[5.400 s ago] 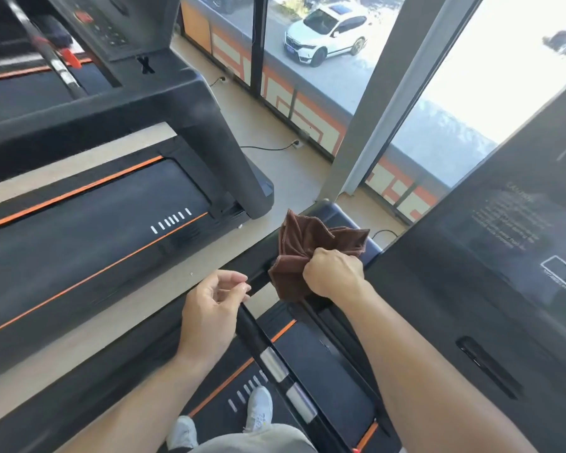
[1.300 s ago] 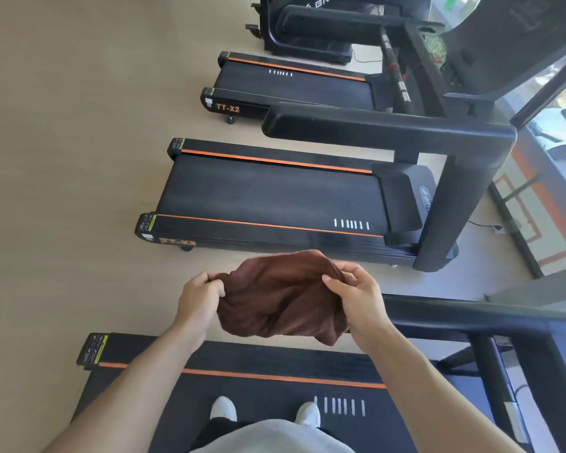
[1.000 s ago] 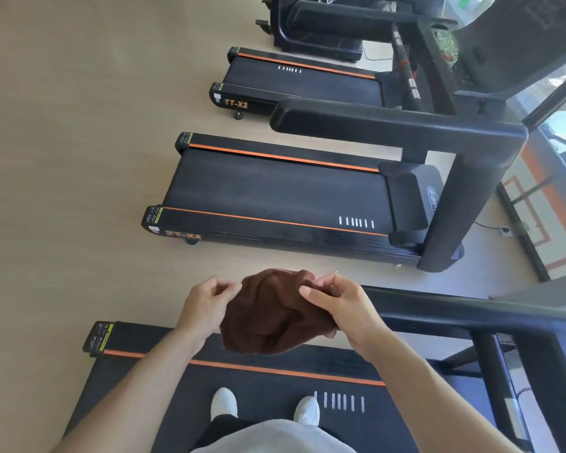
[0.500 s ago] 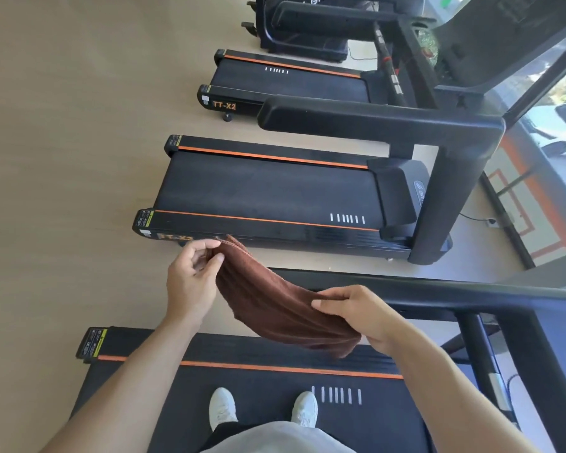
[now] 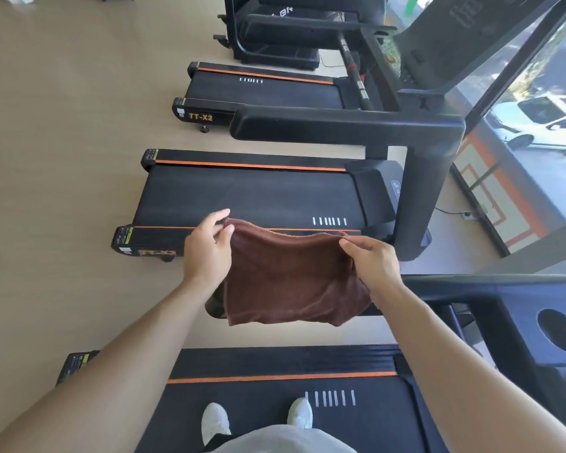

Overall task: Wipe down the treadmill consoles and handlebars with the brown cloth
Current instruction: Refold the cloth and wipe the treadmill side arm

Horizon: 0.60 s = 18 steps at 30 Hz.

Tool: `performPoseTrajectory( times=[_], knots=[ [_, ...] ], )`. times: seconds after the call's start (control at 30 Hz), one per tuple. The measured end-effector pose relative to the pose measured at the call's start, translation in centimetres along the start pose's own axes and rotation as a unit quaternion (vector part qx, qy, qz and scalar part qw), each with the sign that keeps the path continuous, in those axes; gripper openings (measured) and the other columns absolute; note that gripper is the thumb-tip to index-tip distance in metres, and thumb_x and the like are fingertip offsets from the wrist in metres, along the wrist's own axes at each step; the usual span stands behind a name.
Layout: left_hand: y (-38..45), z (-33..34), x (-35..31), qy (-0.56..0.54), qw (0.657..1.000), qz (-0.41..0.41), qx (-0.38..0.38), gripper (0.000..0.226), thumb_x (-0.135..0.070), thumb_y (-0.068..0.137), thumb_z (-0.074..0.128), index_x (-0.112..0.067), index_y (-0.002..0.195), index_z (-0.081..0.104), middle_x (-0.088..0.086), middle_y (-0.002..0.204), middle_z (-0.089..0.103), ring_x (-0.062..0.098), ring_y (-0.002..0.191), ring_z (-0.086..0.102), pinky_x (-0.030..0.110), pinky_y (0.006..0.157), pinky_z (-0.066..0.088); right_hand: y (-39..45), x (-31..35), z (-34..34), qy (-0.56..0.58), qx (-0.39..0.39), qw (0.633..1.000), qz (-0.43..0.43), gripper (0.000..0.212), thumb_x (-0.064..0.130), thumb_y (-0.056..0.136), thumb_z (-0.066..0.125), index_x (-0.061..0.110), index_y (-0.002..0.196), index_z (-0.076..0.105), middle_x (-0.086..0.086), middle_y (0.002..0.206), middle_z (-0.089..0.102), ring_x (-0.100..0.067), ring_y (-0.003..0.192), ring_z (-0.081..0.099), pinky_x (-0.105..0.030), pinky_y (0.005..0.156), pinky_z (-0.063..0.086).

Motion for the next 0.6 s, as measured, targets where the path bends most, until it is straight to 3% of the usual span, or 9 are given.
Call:
performPoseTrajectory(
  times=[0.13,0.23,0.33,0.4,0.43,0.5,0.53,0.6],
  knots=[
    [-0.7,-0.6,-0.7,-0.180,0.982,-0.055,0.024,0.025,-0.005,0.101,0.055,-0.014,0.121,0.068,-0.002,0.099,0.073,0.002,0.089,0.069,0.013,0.079,0.050,-0.3,-0.3,-0.8,0.066,-0.015,0.996,-0.050,0.015,0.031,0.099,0.065,0.026,0.088,0.074,0.017,0.082,0.073,-0.009,0.086,0.067,-0.028,0.080,0.050],
    [-1.8,-1.4,-0.3,-0.258,0.953,-0.101,0.124,0.027,0.002,0.100,0.049,-0.013,0.109,0.070,-0.001,0.077,0.069,0.010,0.074,0.063,0.023,0.071,0.045,-1.7,-1.2,-1.9,0.112,0.099,0.986,-0.074,0.019,0.021,0.102,0.062,0.018,0.083,0.066,0.007,0.075,0.063,-0.016,0.074,0.056,-0.033,0.067,0.044],
    [-4.1,-1.7,1.3,-0.242,0.926,-0.139,0.253,0.021,-0.005,0.096,0.055,-0.014,0.105,0.071,0.003,0.075,0.067,0.016,0.073,0.060,0.032,0.069,0.041,-3.3,-4.2,-2.1,0.023,0.254,0.967,-0.019,0.031,0.046,0.096,0.069,0.019,0.080,0.068,-0.003,0.074,0.065,-0.025,0.068,0.061,-0.036,0.066,0.044],
    [-5.9,-1.5,3.1,-0.201,0.915,-0.166,0.307,0.016,-0.019,0.094,0.060,-0.019,0.103,0.073,0.005,0.078,0.069,0.017,0.076,0.061,0.034,0.070,0.041,-4.1,-6.5,-1.8,-0.093,0.281,0.955,0.005,0.043,0.063,0.091,0.065,0.022,0.080,0.074,0.003,0.074,0.071,-0.018,0.069,0.064,-0.032,0.068,0.046],
    [-6.7,-1.3,4.0,-0.163,0.916,-0.174,0.321,0.016,-0.029,0.096,0.061,-0.022,0.102,0.075,0.002,0.078,0.071,0.016,0.075,0.062,0.034,0.071,0.043,-4.3,-7.5,-1.6,-0.135,0.249,0.959,0.002,0.040,0.061,0.092,0.064,0.025,0.079,0.075,0.006,0.075,0.073,-0.016,0.071,0.066,-0.030,0.068,0.048],
    [-7.5,-0.8,5.7,-0.071,0.931,-0.183,0.308,0.031,-0.054,0.093,0.061,-0.027,0.093,0.076,-0.004,0.074,0.073,0.016,0.072,0.067,0.037,0.074,0.052,-4.3,-8.7,-1.6,-0.176,0.102,0.979,-0.018,0.025,0.050,0.092,0.070,0.029,0.080,0.070,0.010,0.079,0.072,-0.013,0.079,0.067,-0.026,0.068,0.048],
    [-7.8,-0.5,6.3,-0.026,0.942,-0.184,0.281,0.037,-0.062,0.087,0.064,-0.026,0.086,0.076,-0.004,0.069,0.072,0.017,0.069,0.068,0.038,0.072,0.055,-4.3,-8.8,-1.7,-0.194,0.031,0.980,-0.034,0.019,0.047,0.091,0.072,0.031,0.084,0.065,0.014,0.084,0.069,-0.011,0.084,0.065,-0.028,0.068,0.047],
    [-8.2,0.1,7.8,0.065,0.961,-0.187,0.193,0.040,-0.063,0.080,0.073,-0.024,0.073,0.072,-0.007,0.059,0.068,0.016,0.064,0.067,0.035,0.067,0.055,-4.1,-8.9,-1.5,-0.246,-0.034,0.967,-0.049,0.024,0.052,0.087,0.074,0.035,0.090,0.057,0.019,0.093,0.062,-0.007,0.088,0.059,-0.033,0.070,0.046]
  ],
)
Point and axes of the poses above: each hand's wrist, its own y-axis towards the middle knuckle, its own z-axis out of the palm, x = y × z, the point moved 2 cm from there along y, towards the middle knuckle
